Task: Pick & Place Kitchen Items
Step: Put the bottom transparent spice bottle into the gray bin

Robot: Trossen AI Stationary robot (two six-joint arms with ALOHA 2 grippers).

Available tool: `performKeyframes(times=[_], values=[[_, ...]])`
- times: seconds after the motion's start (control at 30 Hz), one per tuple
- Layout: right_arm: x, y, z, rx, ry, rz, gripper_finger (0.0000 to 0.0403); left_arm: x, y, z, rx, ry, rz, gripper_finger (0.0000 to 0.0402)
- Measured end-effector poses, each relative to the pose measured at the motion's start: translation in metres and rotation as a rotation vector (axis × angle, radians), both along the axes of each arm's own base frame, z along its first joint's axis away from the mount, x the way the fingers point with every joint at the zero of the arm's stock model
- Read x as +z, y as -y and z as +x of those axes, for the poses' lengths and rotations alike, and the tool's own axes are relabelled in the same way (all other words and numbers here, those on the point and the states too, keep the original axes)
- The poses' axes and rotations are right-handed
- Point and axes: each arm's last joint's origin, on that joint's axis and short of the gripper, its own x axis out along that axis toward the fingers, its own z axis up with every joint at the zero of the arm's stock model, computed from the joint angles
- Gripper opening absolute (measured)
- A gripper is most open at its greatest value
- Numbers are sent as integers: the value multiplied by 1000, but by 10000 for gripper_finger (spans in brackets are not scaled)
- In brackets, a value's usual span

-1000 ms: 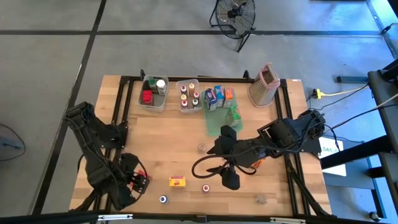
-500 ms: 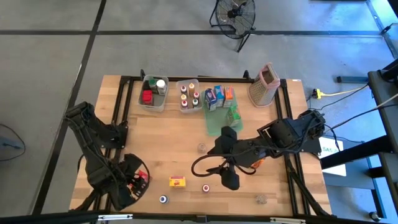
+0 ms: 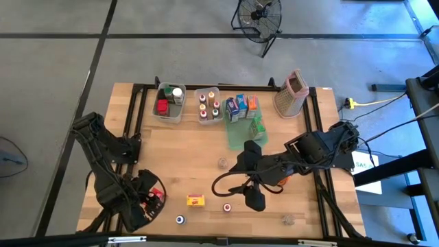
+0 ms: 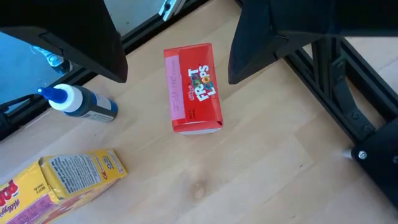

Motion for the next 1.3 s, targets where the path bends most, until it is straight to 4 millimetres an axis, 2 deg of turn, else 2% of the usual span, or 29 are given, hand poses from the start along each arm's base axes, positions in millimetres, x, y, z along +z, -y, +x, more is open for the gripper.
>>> performKeyframes(times=[0.2, 0.37, 0.5, 0.7, 0.87, 1.13, 1.3], values=[[-4, 2, -3, 5, -47, -33, 284, 0, 0, 0, 3, -10, -8, 274], [-25, 14, -27, -44, -398, -97, 275, 0, 1, -1, -11, -36, -24, 274], [-35, 9, -30, 89, -474, -47, 260, 0, 1, -2, -24, -37, -22, 274], [-53, 10, -32, 53, -635, 61, 223, 1, 0, -2, -23, -30, -29, 274], [-67, 6, -37, 129, -760, 136, 189, 1, 1, -1, -23, -22, -41, 274], [-78, -3, -40, 140, -814, 137, 166, 2, 2, 1, -8, -7, -55, 274], [-77, -5, -36, 137, -753, 145, 166, 2, 2, 1, 16, -4, -63, 274]])
